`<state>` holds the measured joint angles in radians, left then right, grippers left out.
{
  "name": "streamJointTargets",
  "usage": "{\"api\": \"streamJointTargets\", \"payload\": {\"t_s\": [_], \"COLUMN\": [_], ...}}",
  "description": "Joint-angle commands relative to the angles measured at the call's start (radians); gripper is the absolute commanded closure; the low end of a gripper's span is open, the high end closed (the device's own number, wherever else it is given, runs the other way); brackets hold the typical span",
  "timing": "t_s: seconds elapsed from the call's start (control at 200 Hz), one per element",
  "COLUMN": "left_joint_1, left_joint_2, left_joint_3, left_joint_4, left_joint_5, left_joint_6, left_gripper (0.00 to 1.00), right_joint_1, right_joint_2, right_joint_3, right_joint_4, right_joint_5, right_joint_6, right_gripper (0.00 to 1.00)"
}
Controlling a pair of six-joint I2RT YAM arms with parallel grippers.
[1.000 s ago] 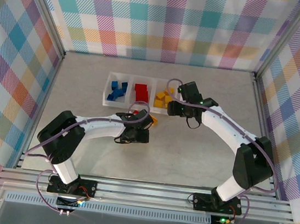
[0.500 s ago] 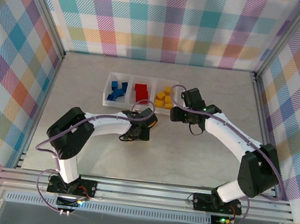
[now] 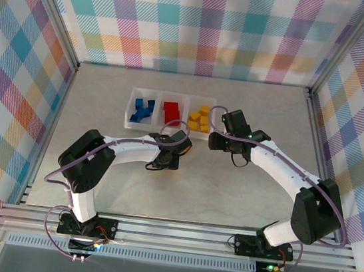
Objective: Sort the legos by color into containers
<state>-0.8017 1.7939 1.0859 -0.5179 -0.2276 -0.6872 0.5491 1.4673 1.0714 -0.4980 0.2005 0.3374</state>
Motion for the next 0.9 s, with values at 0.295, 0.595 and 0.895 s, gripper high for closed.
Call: {"api": "streamJointTargets", "payload": {"t_s": [0.295, 0.595, 0.895], "left_joint_1": [0.002, 0.031, 0.162], "left_joint_2": [-0.15, -0.205, -0.096], "left_joint_3": [0.048, 0.206, 0.389], "left_joint_4": [-0.118, -0.216, -0.217], "left_joint_5": [0.033, 0.008, 0.019], "left_joint_6": [0.063, 0.152, 0.253], "left_gripper": [0.53, 0.52, 0.51], "right_joint_1": [0.0, 0.0, 0.0], "right_joint_2": [-0.048, -0.083, -0.11], "right_joint_3": [-0.016, -0.043, -0.08], "right_joint_4": [0.001, 0.007, 0.009], "right_joint_5": [0.023, 0.021, 0.002], "right_joint_6": [0.018, 0.024, 0.023], "right_gripper": [0.29, 0.29, 0.29]}}
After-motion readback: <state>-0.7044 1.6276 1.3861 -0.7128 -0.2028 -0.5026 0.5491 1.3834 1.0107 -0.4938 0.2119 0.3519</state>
